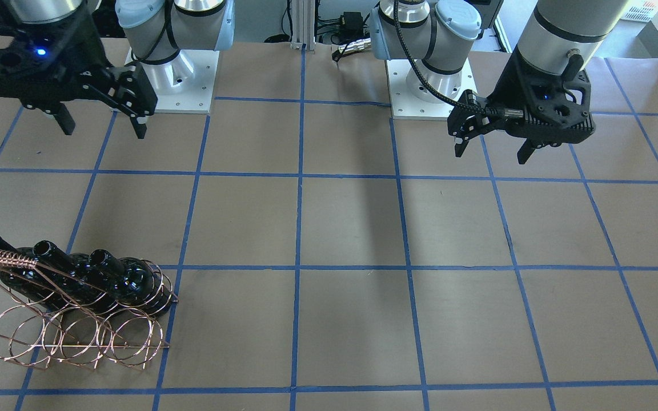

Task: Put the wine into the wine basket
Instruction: 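Open the right gripper and release the bottle into the rack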

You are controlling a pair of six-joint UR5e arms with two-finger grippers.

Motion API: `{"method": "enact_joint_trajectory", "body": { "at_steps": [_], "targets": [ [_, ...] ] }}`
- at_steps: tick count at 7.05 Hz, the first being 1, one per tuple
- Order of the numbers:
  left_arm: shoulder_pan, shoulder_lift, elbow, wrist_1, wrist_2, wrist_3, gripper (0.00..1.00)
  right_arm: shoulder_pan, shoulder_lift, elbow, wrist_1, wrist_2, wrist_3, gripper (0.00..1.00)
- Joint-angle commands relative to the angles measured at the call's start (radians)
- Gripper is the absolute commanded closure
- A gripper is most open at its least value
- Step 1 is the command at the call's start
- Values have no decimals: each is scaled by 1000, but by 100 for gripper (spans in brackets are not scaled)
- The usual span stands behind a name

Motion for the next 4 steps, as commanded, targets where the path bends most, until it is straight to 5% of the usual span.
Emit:
{"method": "enact_joint_trajectory", "body": {
  "at_steps": [1, 2, 4],
  "targets": [
    [0, 0, 0, -1, 0, 0, 0, 73, 33, 10, -70, -13, 26, 0],
    [-1, 1, 0, -1, 2, 0, 0, 73, 44, 1, -166, -9, 28, 0],
    [0, 1, 0, -3, 3, 2, 0, 39, 70, -28, -149, 11, 34, 0]
  ]
}}
